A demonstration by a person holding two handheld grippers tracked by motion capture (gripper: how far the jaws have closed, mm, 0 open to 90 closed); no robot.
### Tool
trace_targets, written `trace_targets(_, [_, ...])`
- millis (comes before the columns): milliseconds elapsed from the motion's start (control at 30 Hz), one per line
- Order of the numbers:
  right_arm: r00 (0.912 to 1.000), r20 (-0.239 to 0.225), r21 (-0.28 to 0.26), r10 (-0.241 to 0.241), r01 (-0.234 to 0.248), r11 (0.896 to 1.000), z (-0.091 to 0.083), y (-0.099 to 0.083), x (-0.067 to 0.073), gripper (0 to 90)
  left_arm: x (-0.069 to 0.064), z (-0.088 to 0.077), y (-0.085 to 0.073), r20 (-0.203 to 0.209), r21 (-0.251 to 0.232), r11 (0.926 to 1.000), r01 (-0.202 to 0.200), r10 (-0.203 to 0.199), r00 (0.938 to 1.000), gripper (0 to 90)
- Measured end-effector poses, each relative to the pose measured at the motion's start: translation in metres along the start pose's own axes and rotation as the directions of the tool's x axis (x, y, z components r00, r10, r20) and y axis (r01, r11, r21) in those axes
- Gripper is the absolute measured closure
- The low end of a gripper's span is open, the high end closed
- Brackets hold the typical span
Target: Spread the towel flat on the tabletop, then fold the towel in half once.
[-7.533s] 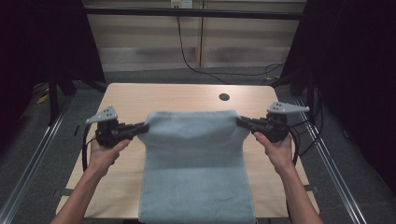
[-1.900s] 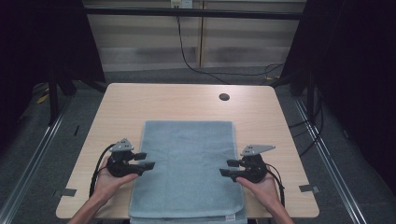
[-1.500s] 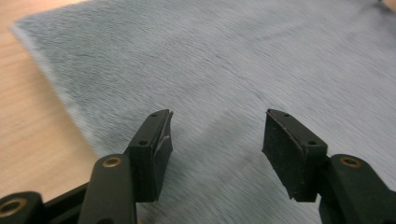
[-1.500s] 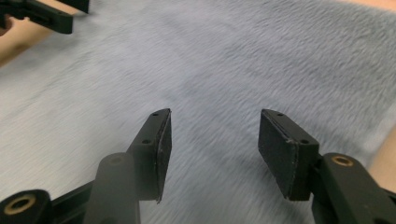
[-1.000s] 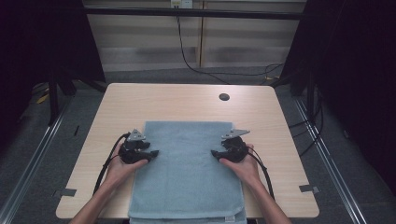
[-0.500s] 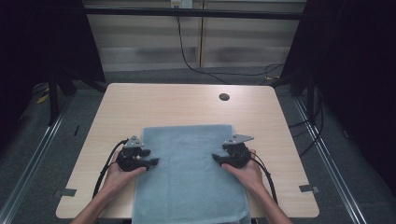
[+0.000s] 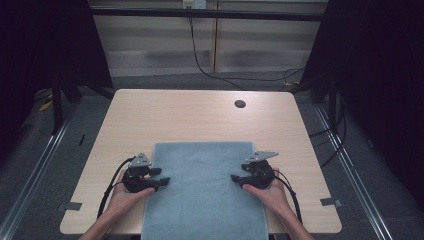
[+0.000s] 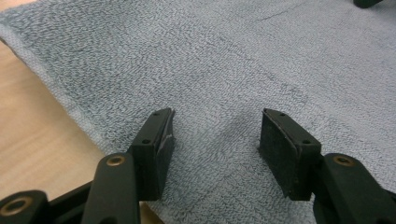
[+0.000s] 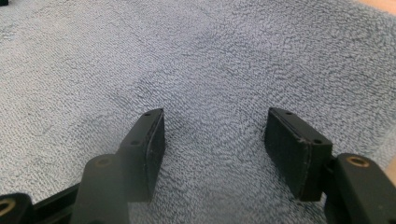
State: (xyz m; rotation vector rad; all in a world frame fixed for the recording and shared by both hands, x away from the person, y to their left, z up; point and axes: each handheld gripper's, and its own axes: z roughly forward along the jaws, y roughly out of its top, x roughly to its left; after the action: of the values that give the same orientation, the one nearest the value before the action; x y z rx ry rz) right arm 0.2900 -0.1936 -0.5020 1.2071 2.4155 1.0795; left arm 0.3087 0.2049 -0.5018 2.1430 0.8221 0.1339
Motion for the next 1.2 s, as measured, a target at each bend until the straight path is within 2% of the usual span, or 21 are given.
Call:
trace_targets(67, [0.9999, -0.010, 0.000, 0.000, 0.000, 1.000, -0.002, -0.002, 0.001, 38.5, -0.004, -0.003, -0.003, 0.015, 0.001, 1.0000, 0.006, -0.006, 0.9999, 44.7])
trace_targets(133, [0.9998, -0.021, -0.002, -0.002, 0.002, 1.000, -0.007, -0.007, 0.005, 38.5, -0.008, -0.005, -0.005, 0.025, 0.015, 0.9999, -0.005, 0.005, 0.9997, 44.7])
trace_targets(267, [0.9997, -0.025, -0.004, -0.007, 0.007, 1.000, -0.011, -0.011, 0.007, 38.5, -0.015, -0.009, -0.010, 0.034, 0.009, 0.9999, -0.014, 0.014, 0.9993, 44.7])
trace_targets(333, [0.9996, -0.027, -0.001, 0.000, 0.000, 1.000, -0.013, -0.013, 0.009, 38.4, -0.016, -0.011, -0.012, 0.051, 0.008, 1.0000, -0.003, 0.003, 0.9987, 44.7])
trace_targets(533, [0.9993, -0.038, 0.009, -0.003, 0.004, 1.000, -0.023, -0.023, 0.021, 38.4, -0.025, -0.017, -0.019, 0.075, 0.018, 0.9998, -0.013, 0.012, 0.9971, 44.7])
trace_targets(667, [0.9987, -0.049, 0.011, 0.014, -0.013, 1.000, -0.030, -0.029, 0.028, 38.3, -0.031, -0.023, -0.025, 0.100, 0.018, 0.9998, 0.002, -0.004, 0.9950, 44.6])
trace_targets(767, [0.9988, -0.048, 0.024, 0.011, -0.010, 1.000, -0.033, -0.031, 0.035, 38.2, -0.033, -0.026, -0.026, 0.106, 0.034, 0.9994, -0.009, 0.006, 0.9944, 43.4])
trace_targets(833, [0.9982, -0.056, 0.039, 0.022, -0.020, 0.999, -0.035, -0.032, 0.038, 38.2, -0.033, -0.026, -0.026, 0.124, 0.037, 0.9992, 0.012, -0.017, 0.9921, 42.5])
trace_targets(900, [0.9987, -0.047, 0.056, 0.021, -0.018, 0.998, -0.038, -0.033, 0.041, 38.1, -0.033, -0.025, -0.025, 0.123, 0.040, 0.9991, 0.012, -0.017, 0.9923, 43.2])
trace_targets(967, [0.9985, -0.052, 0.058, 0.018, -0.015, 0.998, -0.038, -0.032, 0.041, 37.8, -0.035, -0.025, -0.023, 0.118, 0.053, 0.9986, -0.005, -0.001, 0.9930, 43.1])
trace_targets(1100, [0.9972, -0.069, 0.051, 0.027, -0.024, 0.998, -0.039, -0.029, 0.036, 37.2, -0.034, -0.026, -0.021, 0.129, 0.043, 0.9990, 0.010, -0.015, 0.9916, 42.7])
trace_targets(1133, [0.9969, -0.071, 0.022, 0.035, -0.033, 0.999, -0.042, -0.025, 0.031, 36.4, -0.033, -0.026, -0.019, 0.127, 0.044, 0.9990, 0.010, -0.016, 0.9917, 42.7])
trace_targets(1200, [0.9973, -0.063, 0.007, 0.037, -0.037, 0.999, -0.044, -0.022, 0.027, 36.5, -0.029, -0.027, -0.013, 0.104, 0.030, 0.9995, 0.010, -0.013, 0.9945, 42.7])
